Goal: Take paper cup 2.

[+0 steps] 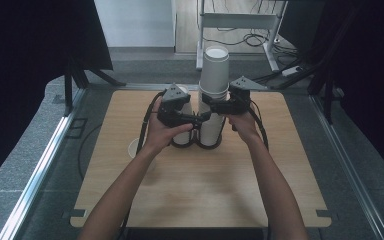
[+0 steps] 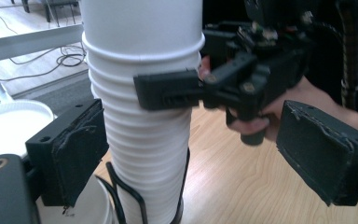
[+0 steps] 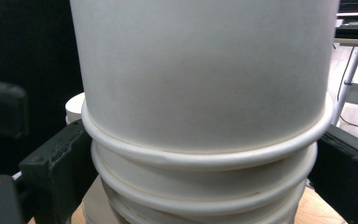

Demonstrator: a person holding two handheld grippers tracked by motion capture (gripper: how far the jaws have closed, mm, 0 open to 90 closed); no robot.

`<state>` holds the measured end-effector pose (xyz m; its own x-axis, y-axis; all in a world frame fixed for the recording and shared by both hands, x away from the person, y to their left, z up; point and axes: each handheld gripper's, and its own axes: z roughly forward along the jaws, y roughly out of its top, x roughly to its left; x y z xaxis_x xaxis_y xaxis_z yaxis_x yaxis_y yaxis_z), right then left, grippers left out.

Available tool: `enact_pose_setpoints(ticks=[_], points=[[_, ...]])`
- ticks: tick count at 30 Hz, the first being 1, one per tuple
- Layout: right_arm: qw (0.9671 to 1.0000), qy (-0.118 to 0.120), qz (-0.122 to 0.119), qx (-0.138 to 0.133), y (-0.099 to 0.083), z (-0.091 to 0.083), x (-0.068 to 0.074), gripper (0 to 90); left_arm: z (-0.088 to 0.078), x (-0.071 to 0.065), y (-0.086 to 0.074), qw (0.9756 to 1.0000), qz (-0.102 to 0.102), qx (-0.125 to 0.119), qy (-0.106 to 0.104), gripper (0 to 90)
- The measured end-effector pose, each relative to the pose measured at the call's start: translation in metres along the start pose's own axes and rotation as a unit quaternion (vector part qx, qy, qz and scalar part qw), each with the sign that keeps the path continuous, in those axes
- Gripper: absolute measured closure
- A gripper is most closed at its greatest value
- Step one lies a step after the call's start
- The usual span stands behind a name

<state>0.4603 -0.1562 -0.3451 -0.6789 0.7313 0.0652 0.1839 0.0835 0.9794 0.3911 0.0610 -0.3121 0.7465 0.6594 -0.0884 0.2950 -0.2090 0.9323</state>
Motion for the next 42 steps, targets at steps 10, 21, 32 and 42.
enact_pose_setpoints(ticks=[10, 21, 32, 42], points=[[1.0000, 0.001, -0.001, 0.000, 0.000, 0.000, 0.000, 3.7, 0.006, 0.014, 0.015, 0.9995, -0.021, -0.024, -0.001, 8.3], [1.0000, 0.004, -0.001, 0.001, 0.000, 0.000, -0.001, 3.6, 0.016, 0.032, 0.033, 0.9984, -0.041, -0.036, -0.015, 6.4], [1.0000, 0.004, 0.002, 0.004, 0.000, 0.000, 0.000, 3.6, 0.039, 0.044, 0.052, 0.9986, -0.030, -0.027, -0.035, 2.4], [1.0000, 0.006, 0.003, 0.005, 0.000, -0.001, 0.000, 3.6, 0.061, 0.044, 0.058, 0.9987, -0.017, -0.023, -0.042, 1.6]])
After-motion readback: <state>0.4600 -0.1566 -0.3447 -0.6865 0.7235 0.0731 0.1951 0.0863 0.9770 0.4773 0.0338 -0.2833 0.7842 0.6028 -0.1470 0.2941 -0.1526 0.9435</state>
